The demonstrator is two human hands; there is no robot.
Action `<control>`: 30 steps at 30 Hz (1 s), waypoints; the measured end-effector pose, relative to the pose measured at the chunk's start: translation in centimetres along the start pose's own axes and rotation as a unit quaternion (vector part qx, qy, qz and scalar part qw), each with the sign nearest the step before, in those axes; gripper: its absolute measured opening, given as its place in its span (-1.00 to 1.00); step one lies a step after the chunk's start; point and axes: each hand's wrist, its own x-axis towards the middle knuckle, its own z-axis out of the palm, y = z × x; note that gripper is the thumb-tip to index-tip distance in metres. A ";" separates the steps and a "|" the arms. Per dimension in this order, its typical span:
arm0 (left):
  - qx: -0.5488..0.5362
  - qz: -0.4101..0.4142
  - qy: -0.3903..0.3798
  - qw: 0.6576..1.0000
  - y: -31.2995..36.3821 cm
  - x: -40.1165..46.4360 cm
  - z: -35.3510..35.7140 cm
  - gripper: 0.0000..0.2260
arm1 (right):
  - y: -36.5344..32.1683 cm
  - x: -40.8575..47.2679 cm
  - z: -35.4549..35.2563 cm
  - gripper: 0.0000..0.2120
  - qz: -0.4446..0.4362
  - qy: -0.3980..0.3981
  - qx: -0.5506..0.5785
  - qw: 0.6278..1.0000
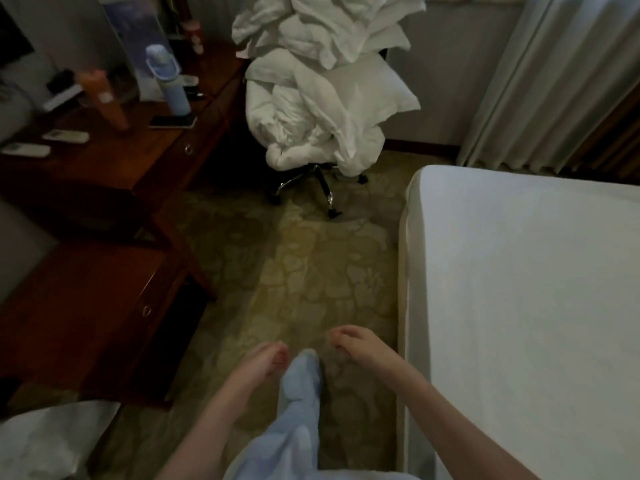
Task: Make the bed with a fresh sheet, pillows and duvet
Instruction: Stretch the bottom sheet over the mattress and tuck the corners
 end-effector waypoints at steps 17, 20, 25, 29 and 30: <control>0.128 0.097 -0.146 0.976 39.1 26.2 6.3 -0.79 | -12.1 25.1 -23.1 -0.87 0.111 0.139 0.133 0.975; 0.126 0.103 -0.159 0.974 45.0 31.2 9.4 -0.79 | -12.6 29.9 -27.6 -0.87 0.137 0.142 0.135 0.971; 0.152 0.094 -0.162 0.970 53.3 37.7 13.3 -0.80 | -16.5 37.4 -36.9 -0.78 0.156 0.128 0.141 0.969; 0.163 0.056 -0.141 0.975 59.4 42.4 15.8 -0.81 | -20.8 43.0 -44.6 -0.65 0.133 0.126 0.171 0.968; 0.165 0.047 -0.140 0.975 60.8 43.4 16.5 -0.82 | -21.7 44.3 -46.4 -0.65 0.127 0.137 0.179 0.966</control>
